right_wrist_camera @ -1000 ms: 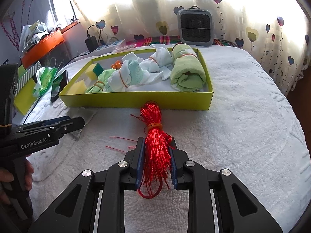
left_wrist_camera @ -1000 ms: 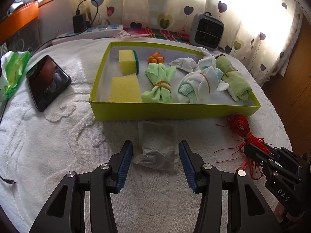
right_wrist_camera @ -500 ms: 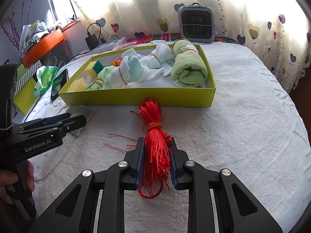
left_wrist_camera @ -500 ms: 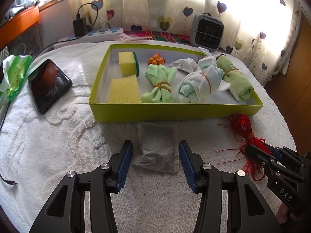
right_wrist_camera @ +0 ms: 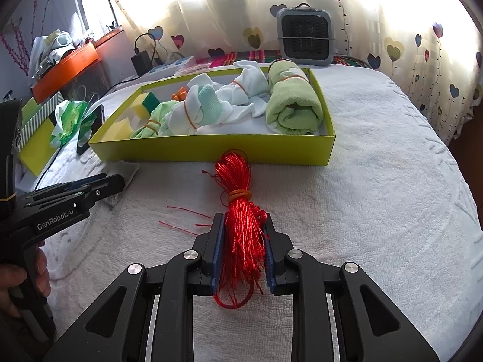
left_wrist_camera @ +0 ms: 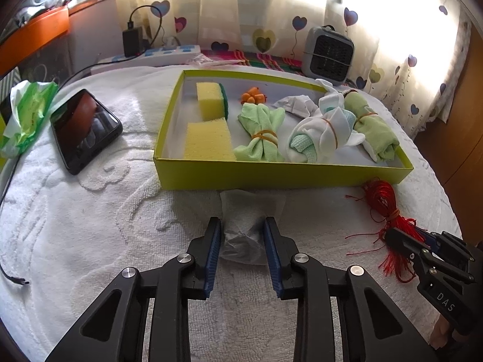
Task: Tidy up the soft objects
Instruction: 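Lower the left gripper onto the crumpled white cloth and close it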
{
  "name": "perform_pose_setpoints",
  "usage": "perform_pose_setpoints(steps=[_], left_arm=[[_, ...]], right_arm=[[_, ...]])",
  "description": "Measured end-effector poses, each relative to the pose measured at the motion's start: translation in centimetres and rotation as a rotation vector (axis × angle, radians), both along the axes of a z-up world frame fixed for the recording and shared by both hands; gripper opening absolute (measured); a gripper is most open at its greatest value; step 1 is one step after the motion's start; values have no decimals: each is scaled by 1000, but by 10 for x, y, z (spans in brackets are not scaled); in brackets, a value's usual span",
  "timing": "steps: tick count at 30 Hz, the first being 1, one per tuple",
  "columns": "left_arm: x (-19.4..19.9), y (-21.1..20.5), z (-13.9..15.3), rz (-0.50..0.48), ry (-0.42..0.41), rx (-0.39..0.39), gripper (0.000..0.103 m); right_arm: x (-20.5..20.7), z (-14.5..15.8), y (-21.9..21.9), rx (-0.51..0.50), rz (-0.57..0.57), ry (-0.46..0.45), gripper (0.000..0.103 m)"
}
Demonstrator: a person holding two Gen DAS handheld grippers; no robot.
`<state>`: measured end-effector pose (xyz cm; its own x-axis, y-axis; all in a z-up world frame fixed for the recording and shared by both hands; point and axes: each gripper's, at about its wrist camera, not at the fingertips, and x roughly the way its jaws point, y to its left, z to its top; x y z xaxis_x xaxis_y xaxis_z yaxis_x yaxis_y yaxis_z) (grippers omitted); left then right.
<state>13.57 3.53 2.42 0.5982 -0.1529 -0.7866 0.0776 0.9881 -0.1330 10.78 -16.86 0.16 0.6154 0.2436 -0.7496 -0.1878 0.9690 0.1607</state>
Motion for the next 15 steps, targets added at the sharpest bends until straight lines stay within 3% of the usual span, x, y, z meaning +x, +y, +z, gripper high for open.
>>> perform_pose_setpoints(steps=[15], left_arm=[[0,2,0,3,-4,-7,23]], right_arm=[[0,0,1,-2,1,0,24]])
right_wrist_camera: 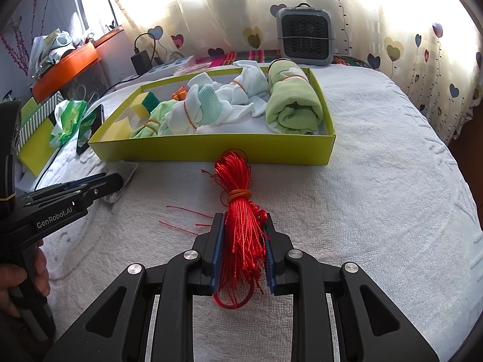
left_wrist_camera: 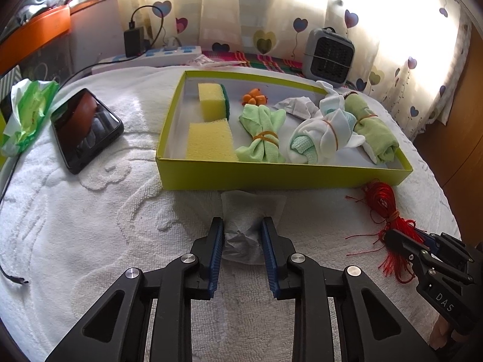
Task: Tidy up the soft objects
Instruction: 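Lower the left gripper onto the crumpled white cloth and close it, then carry the white cloth into the box with the left gripper while the right gripper carries the red tassels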
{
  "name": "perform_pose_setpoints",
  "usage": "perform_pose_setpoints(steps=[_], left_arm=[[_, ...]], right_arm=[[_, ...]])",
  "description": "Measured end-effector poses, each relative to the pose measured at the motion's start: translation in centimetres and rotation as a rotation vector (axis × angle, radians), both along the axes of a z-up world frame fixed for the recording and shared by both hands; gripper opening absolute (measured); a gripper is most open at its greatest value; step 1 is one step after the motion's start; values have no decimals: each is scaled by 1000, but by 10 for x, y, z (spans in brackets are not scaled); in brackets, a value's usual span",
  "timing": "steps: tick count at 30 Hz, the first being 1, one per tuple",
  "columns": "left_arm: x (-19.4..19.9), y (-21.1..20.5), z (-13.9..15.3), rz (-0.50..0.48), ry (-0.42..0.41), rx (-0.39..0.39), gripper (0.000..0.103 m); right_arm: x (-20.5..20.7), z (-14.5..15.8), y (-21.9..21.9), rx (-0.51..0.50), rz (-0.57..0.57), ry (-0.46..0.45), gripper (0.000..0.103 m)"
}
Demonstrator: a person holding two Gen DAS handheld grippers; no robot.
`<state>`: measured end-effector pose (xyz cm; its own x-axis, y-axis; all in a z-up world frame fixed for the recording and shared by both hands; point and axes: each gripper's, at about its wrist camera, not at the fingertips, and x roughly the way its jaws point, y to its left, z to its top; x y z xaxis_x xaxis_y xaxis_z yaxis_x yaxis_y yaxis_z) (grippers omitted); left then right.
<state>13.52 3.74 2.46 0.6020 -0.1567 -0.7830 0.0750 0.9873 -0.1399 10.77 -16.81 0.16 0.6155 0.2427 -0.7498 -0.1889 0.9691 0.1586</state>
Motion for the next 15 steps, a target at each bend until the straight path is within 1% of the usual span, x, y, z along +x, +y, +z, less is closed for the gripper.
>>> perform_pose_setpoints(steps=[6,15], left_arm=[[-1,-1,1,0,-7,7,21],[-6,-2,4,-10,-22,-4,18]], right_arm=[[0,0,0,2,-1,0,24],[-3,3,0,21,17,-15,24]])
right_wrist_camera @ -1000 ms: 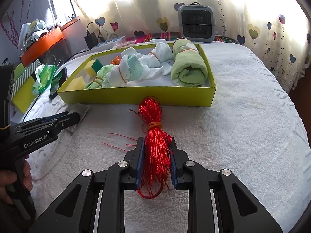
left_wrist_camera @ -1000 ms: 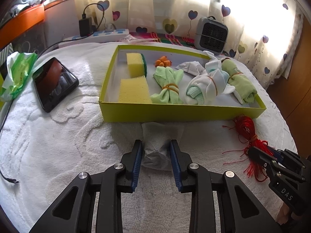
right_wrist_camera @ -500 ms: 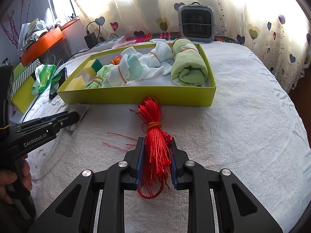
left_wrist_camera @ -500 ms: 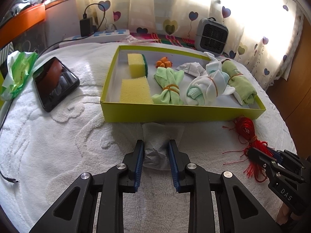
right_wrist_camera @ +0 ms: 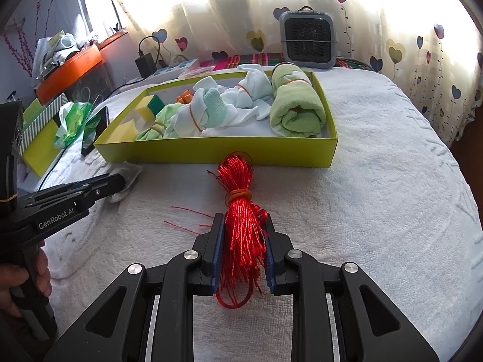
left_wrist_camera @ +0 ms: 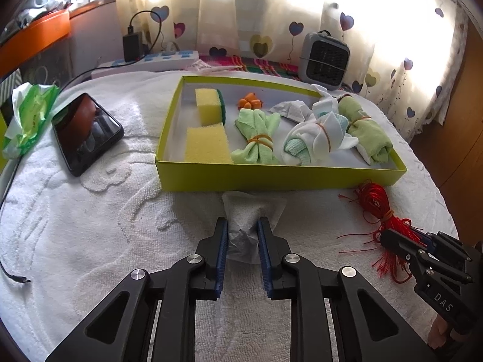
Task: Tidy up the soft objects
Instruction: 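Carry the white cloth into the box with the left gripper while the right gripper carries the red tassels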
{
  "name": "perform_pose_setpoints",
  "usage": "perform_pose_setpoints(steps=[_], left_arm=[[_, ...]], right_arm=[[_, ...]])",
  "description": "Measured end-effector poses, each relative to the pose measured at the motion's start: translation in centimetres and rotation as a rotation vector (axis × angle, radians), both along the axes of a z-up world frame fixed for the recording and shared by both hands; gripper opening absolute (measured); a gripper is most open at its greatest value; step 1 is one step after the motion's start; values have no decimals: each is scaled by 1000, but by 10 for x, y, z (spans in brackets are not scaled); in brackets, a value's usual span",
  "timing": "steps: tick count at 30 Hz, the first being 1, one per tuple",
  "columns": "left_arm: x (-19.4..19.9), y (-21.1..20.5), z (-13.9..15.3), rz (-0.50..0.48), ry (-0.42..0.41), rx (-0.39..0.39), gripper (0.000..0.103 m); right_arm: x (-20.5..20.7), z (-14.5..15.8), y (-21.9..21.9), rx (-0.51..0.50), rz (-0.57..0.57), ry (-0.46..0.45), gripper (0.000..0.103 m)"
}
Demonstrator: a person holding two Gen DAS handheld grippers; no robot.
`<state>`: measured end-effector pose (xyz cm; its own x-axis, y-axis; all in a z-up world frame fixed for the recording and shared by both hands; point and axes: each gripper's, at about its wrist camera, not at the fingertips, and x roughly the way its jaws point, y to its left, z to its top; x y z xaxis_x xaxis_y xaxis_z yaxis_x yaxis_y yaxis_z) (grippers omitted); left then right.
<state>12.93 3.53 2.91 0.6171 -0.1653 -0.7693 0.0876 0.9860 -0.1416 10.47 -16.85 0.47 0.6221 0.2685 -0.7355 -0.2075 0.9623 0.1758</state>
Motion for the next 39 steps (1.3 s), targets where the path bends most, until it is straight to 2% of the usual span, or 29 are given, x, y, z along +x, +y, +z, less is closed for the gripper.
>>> perform_pose_setpoints(steps=[17,24,39], left_arm=[[-13,2,10,-5,-28,-18,18],[-18,2,16,-9,-42,-24,18],[-21,-1,39,-32,-96,-10,18]], right_arm=[[-11,6,3,18,11,-22,22],[-15,11,-3,77,7,-32,22],[-21,32,-3,103,5,-107,22]])
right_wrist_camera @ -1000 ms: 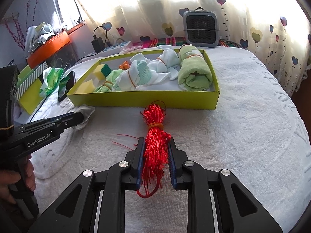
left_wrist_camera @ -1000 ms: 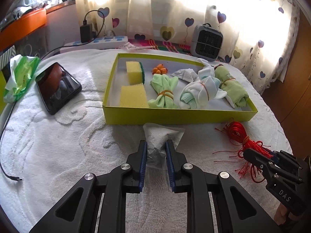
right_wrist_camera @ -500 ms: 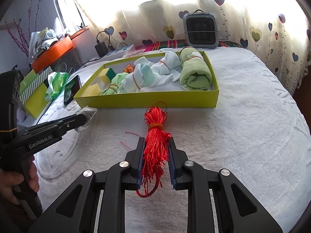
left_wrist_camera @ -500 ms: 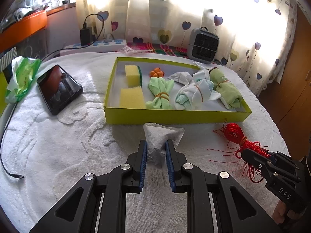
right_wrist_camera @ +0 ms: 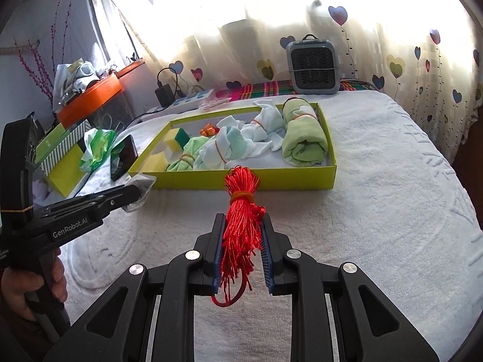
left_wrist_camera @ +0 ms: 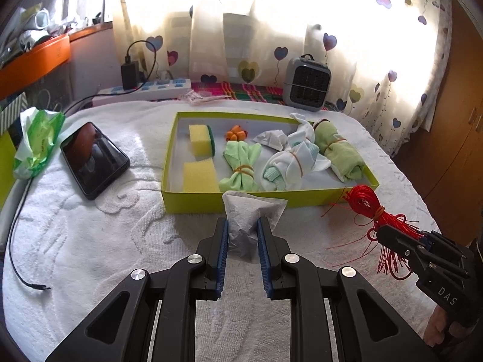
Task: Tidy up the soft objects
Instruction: 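Carry the white cloth into the box with the left gripper while the right gripper carries the red tassels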
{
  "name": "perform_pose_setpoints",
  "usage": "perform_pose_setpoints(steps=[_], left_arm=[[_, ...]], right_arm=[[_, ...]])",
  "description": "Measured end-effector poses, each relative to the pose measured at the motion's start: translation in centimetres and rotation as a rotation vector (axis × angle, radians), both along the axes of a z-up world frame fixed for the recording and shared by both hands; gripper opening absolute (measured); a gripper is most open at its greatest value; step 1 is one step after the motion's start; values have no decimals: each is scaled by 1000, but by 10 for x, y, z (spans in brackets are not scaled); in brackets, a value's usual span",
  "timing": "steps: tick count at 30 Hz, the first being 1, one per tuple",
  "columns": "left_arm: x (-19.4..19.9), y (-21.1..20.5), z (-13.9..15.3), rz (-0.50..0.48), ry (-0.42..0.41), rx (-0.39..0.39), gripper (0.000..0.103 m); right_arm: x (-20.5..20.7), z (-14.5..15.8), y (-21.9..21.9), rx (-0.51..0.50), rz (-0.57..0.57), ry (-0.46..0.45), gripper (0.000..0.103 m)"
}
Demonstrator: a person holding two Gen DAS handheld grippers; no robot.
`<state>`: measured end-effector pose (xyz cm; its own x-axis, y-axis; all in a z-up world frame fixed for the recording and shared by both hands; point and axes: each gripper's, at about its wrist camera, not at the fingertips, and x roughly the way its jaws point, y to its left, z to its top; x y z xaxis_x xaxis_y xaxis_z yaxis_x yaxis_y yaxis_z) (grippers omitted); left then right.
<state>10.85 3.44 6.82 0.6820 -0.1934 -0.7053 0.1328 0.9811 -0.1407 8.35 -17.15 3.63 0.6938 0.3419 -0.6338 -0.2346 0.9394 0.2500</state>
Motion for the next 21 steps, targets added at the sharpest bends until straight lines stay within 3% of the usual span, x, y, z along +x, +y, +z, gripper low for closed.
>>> perform_pose_setpoints(steps=[21], left_arm=[[31,-2,25,-34,-43,-1,18]], right_arm=[[26,33,-5,-5,-23,-86,22]])
